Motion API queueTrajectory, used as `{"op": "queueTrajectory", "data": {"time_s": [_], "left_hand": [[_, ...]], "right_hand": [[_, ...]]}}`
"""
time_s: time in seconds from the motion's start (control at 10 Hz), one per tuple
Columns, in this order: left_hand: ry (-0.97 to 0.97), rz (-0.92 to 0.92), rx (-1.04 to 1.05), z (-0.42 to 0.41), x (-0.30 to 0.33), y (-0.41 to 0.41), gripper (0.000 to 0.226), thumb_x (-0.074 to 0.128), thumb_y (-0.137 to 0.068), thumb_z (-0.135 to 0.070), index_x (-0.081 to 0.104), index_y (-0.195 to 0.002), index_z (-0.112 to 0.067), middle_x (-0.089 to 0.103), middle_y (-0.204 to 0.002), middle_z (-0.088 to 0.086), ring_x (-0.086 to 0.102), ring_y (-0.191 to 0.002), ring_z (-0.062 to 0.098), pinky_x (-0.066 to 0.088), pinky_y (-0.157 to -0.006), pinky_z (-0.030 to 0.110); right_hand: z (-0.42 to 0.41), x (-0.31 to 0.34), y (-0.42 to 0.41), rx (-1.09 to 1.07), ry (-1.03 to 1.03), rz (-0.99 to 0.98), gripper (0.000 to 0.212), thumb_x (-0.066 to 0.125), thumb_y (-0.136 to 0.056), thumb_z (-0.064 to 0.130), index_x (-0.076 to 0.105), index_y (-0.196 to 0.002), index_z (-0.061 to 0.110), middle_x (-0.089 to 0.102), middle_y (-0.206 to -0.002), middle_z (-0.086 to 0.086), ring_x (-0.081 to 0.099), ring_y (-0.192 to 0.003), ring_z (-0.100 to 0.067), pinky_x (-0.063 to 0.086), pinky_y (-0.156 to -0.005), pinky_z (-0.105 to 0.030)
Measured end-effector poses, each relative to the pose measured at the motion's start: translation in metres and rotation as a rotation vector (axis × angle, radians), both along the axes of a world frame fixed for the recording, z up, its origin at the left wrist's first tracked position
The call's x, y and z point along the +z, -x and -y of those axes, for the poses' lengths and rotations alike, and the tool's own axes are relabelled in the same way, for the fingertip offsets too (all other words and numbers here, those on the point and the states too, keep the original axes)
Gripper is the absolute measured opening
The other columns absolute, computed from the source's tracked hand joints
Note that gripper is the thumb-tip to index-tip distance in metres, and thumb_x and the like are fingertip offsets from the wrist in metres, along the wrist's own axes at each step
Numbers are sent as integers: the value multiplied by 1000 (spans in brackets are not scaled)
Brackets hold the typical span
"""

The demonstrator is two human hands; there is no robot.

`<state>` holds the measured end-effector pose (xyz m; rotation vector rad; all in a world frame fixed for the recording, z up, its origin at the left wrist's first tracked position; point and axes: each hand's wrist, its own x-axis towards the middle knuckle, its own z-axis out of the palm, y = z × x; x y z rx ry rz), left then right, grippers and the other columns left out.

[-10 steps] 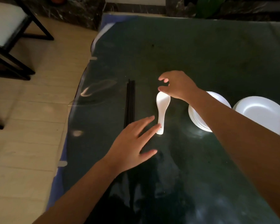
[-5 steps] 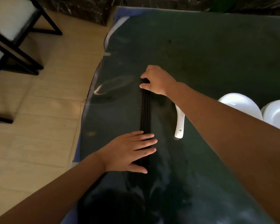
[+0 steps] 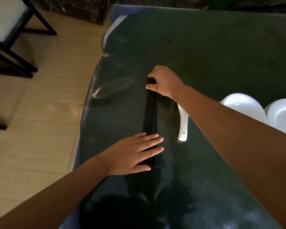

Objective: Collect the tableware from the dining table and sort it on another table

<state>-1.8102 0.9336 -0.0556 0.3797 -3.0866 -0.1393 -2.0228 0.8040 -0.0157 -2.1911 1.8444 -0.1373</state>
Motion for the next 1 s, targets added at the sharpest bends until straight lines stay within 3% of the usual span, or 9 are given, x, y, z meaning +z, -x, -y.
{"op": "queueTrajectory", "data": {"time_s": [0.1, 0.2, 0.4, 0.5, 0.6, 0.8, 1.0], "left_hand": [[4, 32, 13, 2, 1, -1, 62, 29, -94, -48, 17, -147, -17, 18, -155, 7, 10, -143, 18, 8, -114, 40], [-1, 40, 18, 1, 1, -1, 65, 30, -93, -50, 17, -147, -15, 16, -155, 7, 10, -143, 19, 8, -114, 40], [-79, -64, 22, 0, 3, 6, 58, 48, -89, -48, 47, -134, -13, 41, -146, 11, 30, -138, 23, 26, -112, 39], [-71, -139, 19, 0, 2, 9, 47, 57, -85, -46, 65, -114, -10, 56, -133, 13, 45, -130, 26, 39, -106, 41], [-81, -167, 22, 0, 1, 11, 46, 59, -84, -46, 67, -108, -8, 59, -129, 13, 47, -128, 27, 41, -104, 42], [-87, -185, 6, 3, 0, 11, 47, 60, -83, -48, 68, -107, -8, 61, -127, 13, 48, -127, 27, 41, -104, 41], [-106, -128, 35, -2, 12, 12, 49, 52, -85, -49, 62, -118, -13, 55, -134, 10, 40, -133, 24, 27, -112, 45]], "right_hand": [[-3, -1, 1, 18, 0, -41, 47, 55, -89, 36, 56, -122, 3, 53, -122, -14, 46, -117, -29, 43, -97, -40], [-4, -1, 1, 23, -5, -47, 48, 54, -89, 37, 54, -123, 3, 52, -124, -14, 45, -119, -29, 42, -98, -40], [-6, -1, 4, -17, 4, -71, 51, 55, -88, 41, 54, -123, 4, 51, -121, -15, 44, -117, -29, 44, -96, -42], [-4, 1, 2, -50, -13, -53, 49, 58, -86, 39, 56, -120, 4, 51, -119, -15, 46, -116, -29, 43, -95, -40], [-3, 2, 2, -72, -13, -42, 49, 60, -85, 39, 57, -118, 3, 52, -118, -15, 48, -114, -30, 43, -93, -39], [-2, 2, 2, -86, -14, -37, 47, 61, -85, 38, 58, -117, 4, 52, -118, -14, 50, -111, -29, 44, -91, -38], [-5, 11, 4, -93, -29, -52, 46, 54, -88, 39, 54, -121, 7, 51, -121, -14, 49, -114, -30, 47, -92, -43]]}}
